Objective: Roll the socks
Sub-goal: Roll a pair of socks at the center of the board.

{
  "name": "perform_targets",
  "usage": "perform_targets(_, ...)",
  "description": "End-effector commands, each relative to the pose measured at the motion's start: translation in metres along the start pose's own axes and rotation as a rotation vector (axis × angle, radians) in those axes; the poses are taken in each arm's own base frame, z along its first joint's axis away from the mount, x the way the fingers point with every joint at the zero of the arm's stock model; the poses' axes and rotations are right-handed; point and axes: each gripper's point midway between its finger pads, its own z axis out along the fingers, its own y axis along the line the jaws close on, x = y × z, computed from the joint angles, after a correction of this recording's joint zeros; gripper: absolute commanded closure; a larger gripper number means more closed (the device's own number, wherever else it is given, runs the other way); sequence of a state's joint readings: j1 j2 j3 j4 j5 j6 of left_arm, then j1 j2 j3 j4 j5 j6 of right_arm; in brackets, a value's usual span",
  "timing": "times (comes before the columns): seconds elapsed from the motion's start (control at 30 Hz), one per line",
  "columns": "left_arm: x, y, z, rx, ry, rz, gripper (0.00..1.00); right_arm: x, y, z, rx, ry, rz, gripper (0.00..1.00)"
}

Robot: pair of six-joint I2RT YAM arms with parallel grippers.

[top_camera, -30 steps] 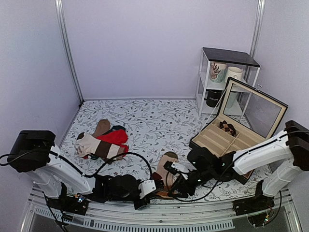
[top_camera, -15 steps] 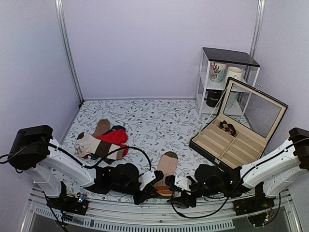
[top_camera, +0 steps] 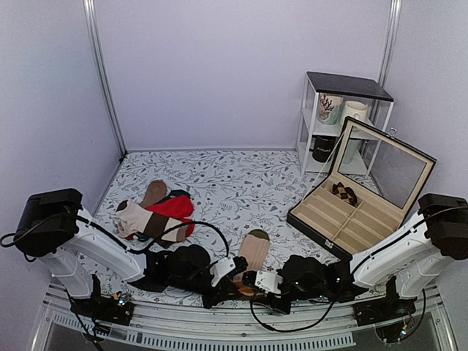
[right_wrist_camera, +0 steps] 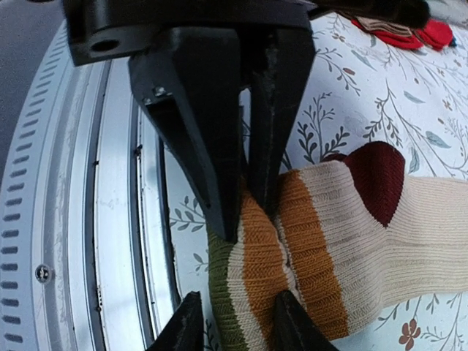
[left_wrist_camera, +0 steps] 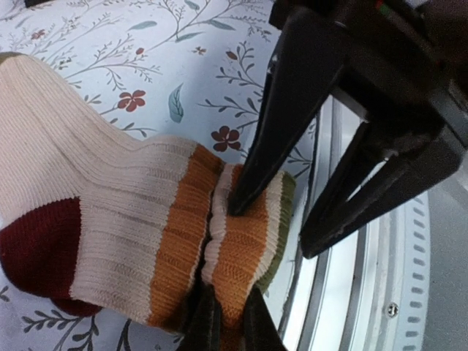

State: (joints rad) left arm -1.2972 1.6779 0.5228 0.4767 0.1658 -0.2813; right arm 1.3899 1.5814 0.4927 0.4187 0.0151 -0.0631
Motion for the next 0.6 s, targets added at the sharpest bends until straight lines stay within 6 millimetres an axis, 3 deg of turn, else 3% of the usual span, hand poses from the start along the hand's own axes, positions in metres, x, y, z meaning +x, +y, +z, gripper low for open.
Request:
perform_targets(0.0, 0.076, 0.015, -0.003, -0.033, 0.243, -0.057, 1.00, 0.017, 0.007, 0.011, -0.023, 0.070, 0.036, 0.70)
perform_targets(0.03, 0.074, 0.015, -0.003, -0.038, 0.236, -0.058, 1.00, 0.020, 0.007, 0.012, -0.021, 0.085, 0.041, 0.76)
perform_targets(0.13, 0.063, 0.019, -0.007, -0.065, 0.185, -0.042, 0.77, 0.027, 0.008, 0.013, -0.017, 0.116, 0.094, 0.89)
perform_targets(0.23, 0.038, 0.027, -0.017, -0.140, 0.077, -0.003, 0.73, 0.037, 0.007, 0.013, -0.009, 0.157, 0.158, 0.96)
perform_targets(0.37, 0.000, 0.036, -0.044, -0.283, -0.102, 0.087, 0.68, 0.040, 0.016, 0.013, -0.085, 0.226, 0.288, 0.96)
perform_targets(0.47, -0.023, 0.022, -0.062, -0.312, -0.237, 0.205, 0.62, 0.045, 0.022, 0.014, -0.138, 0.290, 0.394, 0.96)
perform_targets(0.57, -0.031, 0.003, -0.069, -0.271, -0.318, 0.306, 0.57, 0.055, 0.023, 0.012, -0.191, 0.355, 0.521, 0.96)
